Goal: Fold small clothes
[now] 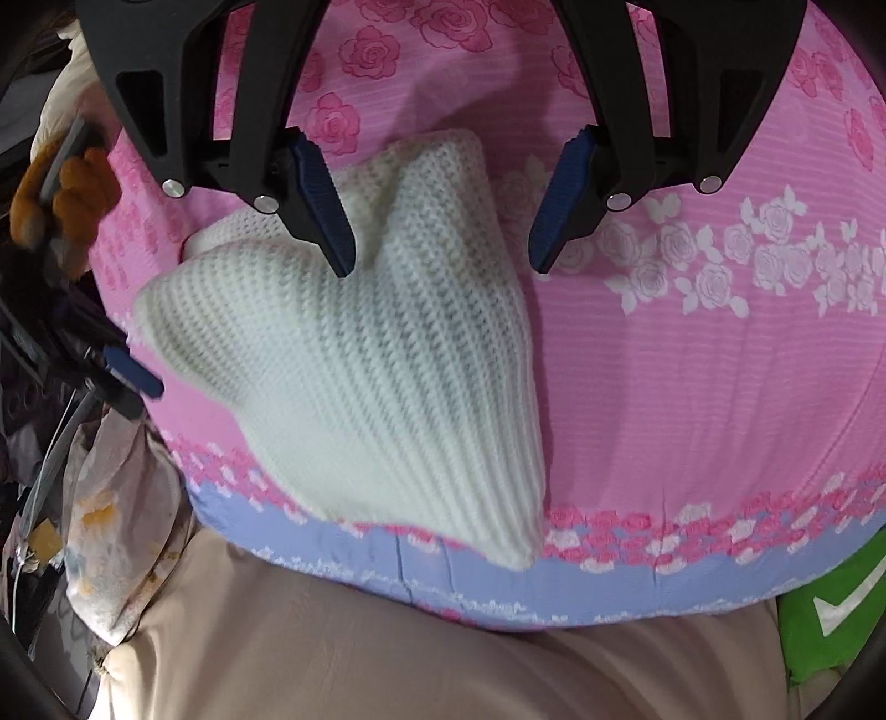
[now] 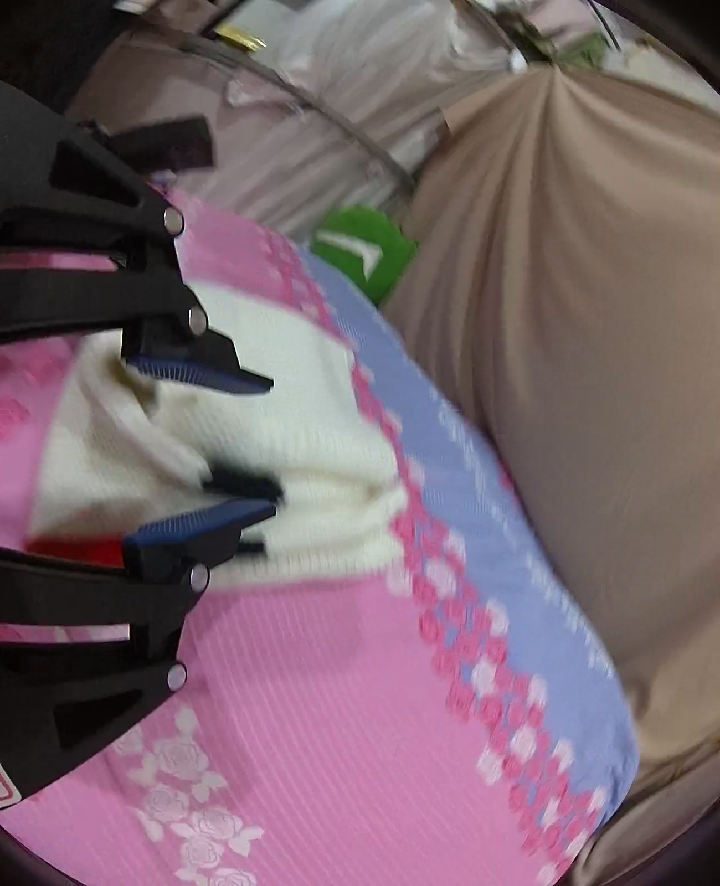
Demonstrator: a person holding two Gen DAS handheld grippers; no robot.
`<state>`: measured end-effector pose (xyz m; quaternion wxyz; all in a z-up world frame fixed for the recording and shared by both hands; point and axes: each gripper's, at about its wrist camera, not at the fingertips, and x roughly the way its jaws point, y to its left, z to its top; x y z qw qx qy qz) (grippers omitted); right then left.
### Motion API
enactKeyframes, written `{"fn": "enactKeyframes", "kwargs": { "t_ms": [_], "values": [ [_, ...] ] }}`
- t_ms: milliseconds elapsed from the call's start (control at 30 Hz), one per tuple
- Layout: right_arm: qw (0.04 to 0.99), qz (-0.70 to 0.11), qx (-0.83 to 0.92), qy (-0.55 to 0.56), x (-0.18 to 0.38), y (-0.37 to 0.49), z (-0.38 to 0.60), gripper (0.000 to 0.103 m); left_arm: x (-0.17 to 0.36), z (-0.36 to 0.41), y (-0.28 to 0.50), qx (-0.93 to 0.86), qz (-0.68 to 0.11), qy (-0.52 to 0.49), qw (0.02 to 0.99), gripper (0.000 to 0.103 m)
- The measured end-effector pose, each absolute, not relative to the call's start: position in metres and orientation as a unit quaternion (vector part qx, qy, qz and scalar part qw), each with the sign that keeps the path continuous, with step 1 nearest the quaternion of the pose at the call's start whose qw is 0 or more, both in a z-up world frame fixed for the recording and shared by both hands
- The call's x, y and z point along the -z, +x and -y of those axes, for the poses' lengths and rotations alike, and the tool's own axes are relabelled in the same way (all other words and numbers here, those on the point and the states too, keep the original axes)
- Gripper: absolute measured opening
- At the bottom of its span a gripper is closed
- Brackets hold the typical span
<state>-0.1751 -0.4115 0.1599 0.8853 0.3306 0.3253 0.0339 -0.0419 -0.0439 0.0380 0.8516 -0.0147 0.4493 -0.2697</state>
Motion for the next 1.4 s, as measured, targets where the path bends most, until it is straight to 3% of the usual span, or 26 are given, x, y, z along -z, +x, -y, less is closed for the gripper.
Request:
{"fn": "enactKeyframes", "kwargs": {
  "t_ms": [67, 200, 233, 267, 367, 433, 533, 600, 667, 700, 800, 1033, 1133, 1167, 1200, 1333, 1400],
  "values": [
    [0.888, -0.339, -0.047, 0.306, -0.159, -0.171, 0.395, 0.065, -0.05, 0.044, -0.041, 0.268, -0.433, -0.019, 0.86, 0.063],
    [0.875, -0.39, -0.044, 0.283, -0.125, -0.146, 0.369, 0.062, -0.057, 0.048, -0.031, 0.254, -0.423, -0.022, 0.87, 0.063],
    [0.874, -0.4, -0.035, 0.275, -0.118, -0.145, 0.367, 0.052, -0.056, 0.048, -0.029, 0.253, -0.424, -0.022, 0.87, 0.063],
    [0.872, -0.403, -0.036, 0.274, -0.115, -0.146, 0.367, 0.02, -0.054, 0.049, -0.027, 0.249, -0.427, -0.018, 0.869, 0.063],
    [0.888, -0.344, -0.061, 0.299, -0.142, -0.176, 0.376, 0.016, -0.045, 0.051, -0.029, 0.247, -0.437, -0.002, 0.865, 0.063],
    [0.895, -0.342, -0.04, 0.285, -0.147, -0.194, 0.384, 0.016, -0.036, 0.053, -0.032, 0.249, -0.446, 0.003, 0.86, 0.065],
    [0.861, -0.418, -0.005, 0.291, -0.097, -0.19, 0.394, 0.016, -0.018, 0.059, -0.032, 0.253, -0.464, 0.012, 0.849, 0.065],
    [0.857, -0.41, -0.013, 0.312, -0.091, -0.193, 0.397, 0.014, -0.01, 0.063, -0.032, 0.252, -0.47, 0.016, 0.846, 0.065],
    [0.869, -0.39, -0.012, 0.306, -0.111, -0.198, 0.398, 0.022, -0.014, 0.063, -0.033, 0.251, -0.467, 0.017, 0.847, 0.065],
    [0.875, -0.378, -0.009, 0.302, -0.123, -0.199, 0.399, 0.032, -0.017, 0.063, -0.034, 0.251, -0.465, 0.016, 0.849, 0.065],
    [0.891, -0.355, 0.006, 0.282, -0.148, -0.191, 0.405, 0.05, -0.034, 0.057, -0.037, 0.25, -0.448, 0.011, 0.858, 0.063],
    [0.873, -0.386, 0.014, 0.297, -0.132, -0.116, 0.43, 0.053, -0.063, 0.066, -0.024, 0.248, -0.41, -0.003, 0.878, 0.064],
    [0.86, -0.418, 0.003, 0.294, -0.111, -0.086, 0.428, 0.048, -0.067, 0.079, -0.008, 0.233, -0.406, -0.001, 0.884, 0.065],
    [0.863, -0.416, 0.001, 0.287, -0.114, -0.083, 0.425, 0.028, -0.068, 0.083, -0.004, 0.228, -0.407, 0.0, 0.884, 0.065],
    [0.875, -0.399, -0.002, 0.275, -0.128, -0.085, 0.42, 0.021, -0.068, 0.086, 0.0, 0.223, -0.409, -0.001, 0.885, 0.065],
    [0.921, -0.304, -0.002, 0.243, -0.176, -0.114, 0.416, 0.019, -0.063, 0.095, 0.008, 0.209, -0.41, 0.01, 0.888, 0.066],
    [0.904, -0.347, 0.024, 0.247, -0.151, -0.103, 0.429, 0.019, -0.058, 0.098, 0.011, 0.208, -0.417, 0.009, 0.885, 0.067]
  ]
}}
